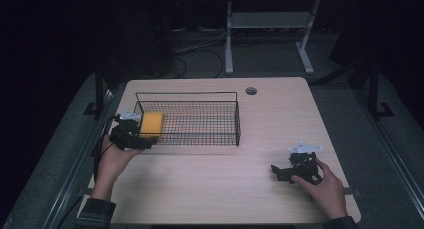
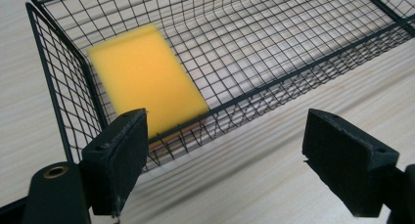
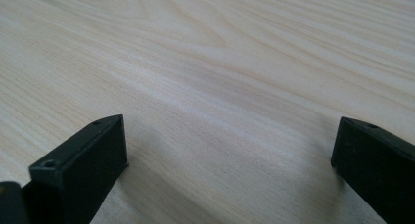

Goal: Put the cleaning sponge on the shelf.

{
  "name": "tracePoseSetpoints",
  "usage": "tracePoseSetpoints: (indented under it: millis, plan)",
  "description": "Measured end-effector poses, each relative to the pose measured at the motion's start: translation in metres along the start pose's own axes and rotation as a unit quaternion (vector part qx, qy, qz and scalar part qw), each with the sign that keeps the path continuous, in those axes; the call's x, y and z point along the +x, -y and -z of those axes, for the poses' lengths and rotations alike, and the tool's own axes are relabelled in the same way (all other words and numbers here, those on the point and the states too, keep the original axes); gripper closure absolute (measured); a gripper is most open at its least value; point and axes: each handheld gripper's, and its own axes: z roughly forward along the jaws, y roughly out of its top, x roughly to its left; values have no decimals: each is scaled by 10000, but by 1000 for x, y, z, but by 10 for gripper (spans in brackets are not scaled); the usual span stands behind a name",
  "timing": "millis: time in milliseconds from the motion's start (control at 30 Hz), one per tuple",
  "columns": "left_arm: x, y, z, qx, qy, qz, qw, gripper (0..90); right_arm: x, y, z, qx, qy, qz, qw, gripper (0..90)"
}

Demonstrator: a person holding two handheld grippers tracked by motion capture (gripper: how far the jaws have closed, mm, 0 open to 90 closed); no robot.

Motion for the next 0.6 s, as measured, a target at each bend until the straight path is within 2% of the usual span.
tracePoseSetpoints:
  millis: [333,600]
  plan:
    - [-11,25,4,-150,-51,-31,9999,172,0,0,0,0,0,0,10000,0]
    - [-19,44,3,-232,4,-98,9997,171,0,0,0,-1,4,3,10000,0]
